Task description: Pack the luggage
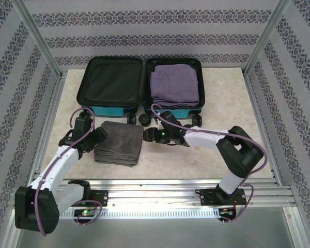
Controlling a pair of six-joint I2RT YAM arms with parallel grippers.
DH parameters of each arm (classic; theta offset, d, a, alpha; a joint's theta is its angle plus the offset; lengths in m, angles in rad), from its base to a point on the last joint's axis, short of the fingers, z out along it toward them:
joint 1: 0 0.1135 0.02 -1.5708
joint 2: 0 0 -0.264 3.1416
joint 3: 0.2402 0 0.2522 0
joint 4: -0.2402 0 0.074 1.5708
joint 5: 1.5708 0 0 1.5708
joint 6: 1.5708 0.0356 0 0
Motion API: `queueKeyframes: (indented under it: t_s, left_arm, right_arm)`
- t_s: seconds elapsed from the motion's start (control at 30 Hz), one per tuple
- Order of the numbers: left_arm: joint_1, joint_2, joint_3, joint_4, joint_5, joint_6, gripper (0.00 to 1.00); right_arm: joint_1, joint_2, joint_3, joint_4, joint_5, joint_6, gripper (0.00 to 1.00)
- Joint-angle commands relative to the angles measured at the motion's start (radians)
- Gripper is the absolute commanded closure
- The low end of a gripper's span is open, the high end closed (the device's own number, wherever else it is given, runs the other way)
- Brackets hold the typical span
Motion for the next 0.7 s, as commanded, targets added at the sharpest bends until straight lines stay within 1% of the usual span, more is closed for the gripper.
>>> queueKeyframes:
  t_s: [0.0, 0.1, 0.17, 0.27, 0.37, 0.47, 0.53, 0.67]
  left_arm:
    - [0.018, 0.024, -0.017, 0.022, 0.027, 0.04, 0.29]
    - [0.018, 0.057, -0.044, 0.053, 0.053, 0.03, 0.31]
    - [0.018, 0.065, -0.07, 0.081, 0.091, 0.015, 0.32]
    - [0.009, 0.045, -0.116, 0.119, 0.145, -0.031, 0.34]
    - [-0.033, -0.002, -0.171, 0.16, 0.178, -0.107, 0.35]
    - [-0.108, -0.069, -0.198, 0.165, 0.162, -0.178, 0.35]
    - [-0.153, -0.117, -0.203, 0.152, 0.133, -0.2, 0.34]
    - [-0.165, -0.162, -0.192, 0.076, 0.072, -0.172, 0.31]
  right_arm:
    - [0.024, 0.034, 0.043, 0.04, -0.027, 0.018, 0.35]
    - [0.035, 0.059, 0.058, 0.042, -0.032, 0.024, 0.35]
    - [0.038, 0.069, 0.063, 0.04, -0.034, 0.027, 0.35]
    - [0.039, 0.08, 0.069, 0.029, -0.03, 0.026, 0.35]
    - [0.039, 0.088, 0.08, 0.01, -0.02, 0.019, 0.35]
    - [0.039, 0.085, 0.094, -0.029, 0.004, 0.004, 0.35]
    - [0.037, 0.082, 0.104, -0.063, 0.021, -0.012, 0.34]
    - [0.036, 0.087, 0.114, -0.089, 0.024, -0.022, 0.33]
